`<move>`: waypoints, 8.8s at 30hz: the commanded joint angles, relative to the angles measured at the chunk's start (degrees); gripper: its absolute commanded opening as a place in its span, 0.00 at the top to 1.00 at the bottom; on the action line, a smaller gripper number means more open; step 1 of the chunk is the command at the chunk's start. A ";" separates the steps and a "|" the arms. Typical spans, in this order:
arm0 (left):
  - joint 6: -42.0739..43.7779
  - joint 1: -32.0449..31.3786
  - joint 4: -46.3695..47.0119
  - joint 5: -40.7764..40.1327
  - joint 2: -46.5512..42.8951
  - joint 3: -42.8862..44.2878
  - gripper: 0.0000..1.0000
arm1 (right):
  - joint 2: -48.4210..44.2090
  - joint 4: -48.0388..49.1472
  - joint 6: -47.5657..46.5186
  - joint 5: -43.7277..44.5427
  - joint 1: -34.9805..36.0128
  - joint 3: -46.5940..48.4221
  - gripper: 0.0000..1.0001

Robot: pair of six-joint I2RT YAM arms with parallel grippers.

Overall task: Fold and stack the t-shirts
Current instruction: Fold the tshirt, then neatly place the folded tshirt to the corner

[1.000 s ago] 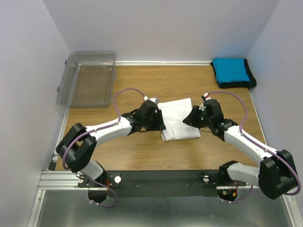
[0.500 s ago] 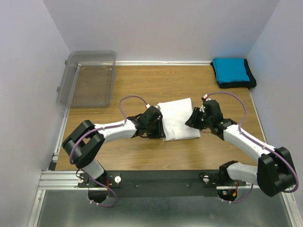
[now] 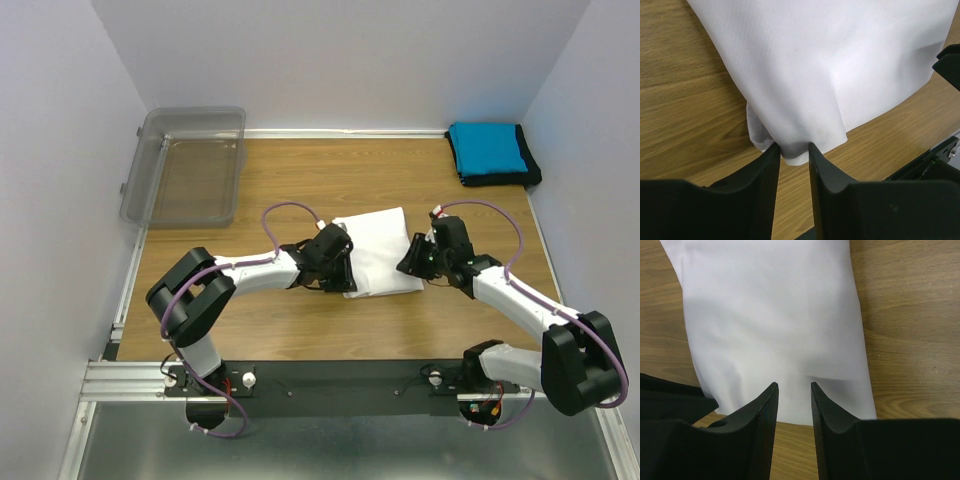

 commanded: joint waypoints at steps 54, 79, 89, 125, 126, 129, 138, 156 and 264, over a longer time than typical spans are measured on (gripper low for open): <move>4.32 -0.96 -8.70 -7.09 -8.06 -0.25 0.77 | 4.70 7.57 -0.86 -27.83 -3.51 -5.78 0.61; 7.66 8.53 -17.40 -23.70 -4.79 -5.97 0.79 | 9.53 8.54 0.02 -18.94 -4.74 -11.24 0.66; 9.68 10.65 -16.43 -23.18 -10.06 -1.85 0.46 | 4.35 7.66 1.43 -21.32 -4.74 -4.41 0.64; 28.13 21.28 -14.14 -20.36 15.94 18.35 0.68 | 24.40 9.86 4.68 -19.91 -14.05 5.03 0.59; 29.53 21.54 -14.84 -20.28 16.73 22.81 0.61 | 21.17 9.86 4.68 -20.78 -13.97 3.98 0.59; 30.42 21.46 -15.64 -18.09 16.39 27.42 0.51 | 16.23 10.03 4.33 -24.72 -13.88 3.61 0.58; 26.30 21.46 -12.39 -16.06 2.69 22.35 0.27 | 16.46 22.76 10.66 -36.43 -3.35 10.46 0.56; 23.56 9.89 -7.29 -26.24 -21.06 0.62 0.27 | 38.12 35.33 13.31 -36.72 1.25 11.08 0.56; 26.03 -3.00 -5.71 -26.08 -5.05 13.21 0.30 | 40.55 0.11 -13.64 3.18 -3.42 34.25 1.00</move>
